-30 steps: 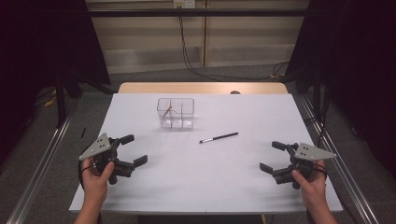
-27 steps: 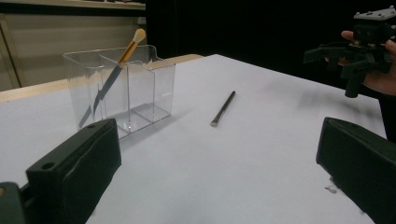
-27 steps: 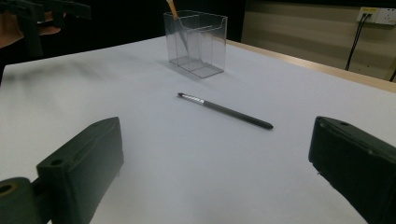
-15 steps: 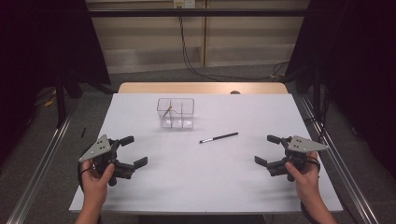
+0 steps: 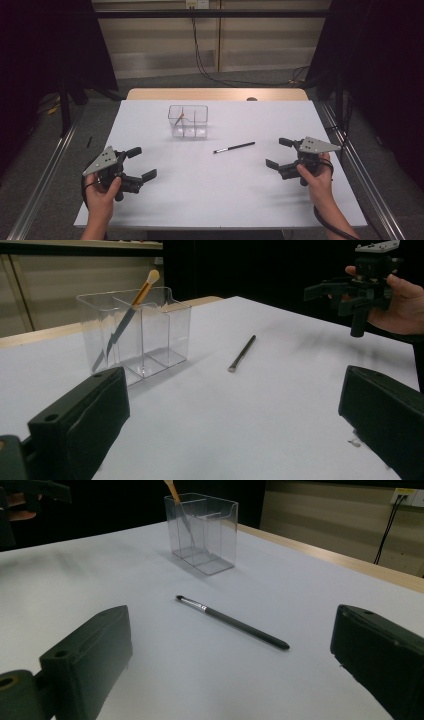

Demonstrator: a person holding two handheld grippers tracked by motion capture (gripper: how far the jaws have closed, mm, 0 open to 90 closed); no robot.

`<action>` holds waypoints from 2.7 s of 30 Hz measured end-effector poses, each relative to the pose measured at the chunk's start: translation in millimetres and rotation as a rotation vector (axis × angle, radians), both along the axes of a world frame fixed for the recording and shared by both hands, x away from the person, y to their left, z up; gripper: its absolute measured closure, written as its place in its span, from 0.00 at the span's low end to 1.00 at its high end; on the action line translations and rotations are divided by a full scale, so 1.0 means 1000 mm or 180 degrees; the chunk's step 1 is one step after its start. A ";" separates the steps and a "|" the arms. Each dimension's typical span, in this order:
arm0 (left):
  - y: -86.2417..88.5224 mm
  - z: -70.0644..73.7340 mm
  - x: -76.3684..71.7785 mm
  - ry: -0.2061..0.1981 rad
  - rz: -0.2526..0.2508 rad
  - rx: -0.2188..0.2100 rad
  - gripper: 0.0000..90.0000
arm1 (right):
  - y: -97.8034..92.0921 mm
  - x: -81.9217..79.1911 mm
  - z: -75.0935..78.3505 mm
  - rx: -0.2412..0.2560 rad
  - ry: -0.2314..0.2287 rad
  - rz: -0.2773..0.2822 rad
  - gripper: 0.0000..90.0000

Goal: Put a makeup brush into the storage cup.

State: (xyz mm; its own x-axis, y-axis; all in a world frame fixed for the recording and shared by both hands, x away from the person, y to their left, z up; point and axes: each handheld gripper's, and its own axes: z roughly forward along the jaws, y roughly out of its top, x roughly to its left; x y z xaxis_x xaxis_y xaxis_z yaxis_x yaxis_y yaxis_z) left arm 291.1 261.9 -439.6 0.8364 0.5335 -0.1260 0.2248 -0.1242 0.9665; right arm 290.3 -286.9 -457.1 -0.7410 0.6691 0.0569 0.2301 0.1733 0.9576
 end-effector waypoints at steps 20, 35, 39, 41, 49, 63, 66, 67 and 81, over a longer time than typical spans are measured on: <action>-0.001 -0.001 0.001 0.0005 -0.0022 0.0048 0.00 | 0.026 0.032 -0.001 0.0024 0.0055 0.0027 0.03; -0.001 -0.001 0.001 0.0004 -0.0026 0.0036 0.00 | 0.035 0.052 0.000 0.0037 0.0079 0.0028 0.03; -0.001 -0.001 0.001 0.0006 -0.0030 0.0028 0.00 | 0.037 0.057 0.001 0.0038 0.0089 0.0019 0.03; 0.000 -0.001 0.001 0.0002 -0.0033 0.0049 0.00 | 0.037 0.060 0.001 0.0054 0.0091 0.0015 0.03; 0.000 -0.001 0.001 -0.0004 -0.0040 0.0028 0.00 | 0.041 0.069 -0.002 0.0089 0.0118 -0.0024 0.03; -0.003 -0.002 0.000 -0.0006 -0.0072 0.0041 0.00 | 0.045 0.085 -0.007 0.0074 0.0187 -0.0051 0.03; -0.002 -0.002 0.000 0.0000 -0.0069 0.0031 0.00 | 0.046 0.088 -0.008 0.0081 0.0199 -0.0058 0.03; -0.002 -0.002 0.000 -0.0001 -0.0071 0.0030 0.00 | 0.046 0.089 -0.008 0.0080 0.0206 -0.0062 0.03; -0.003 -0.002 0.001 0.0005 -0.0087 0.0044 0.00 | 0.052 0.101 -0.007 -0.0090 0.0344 0.0022 0.03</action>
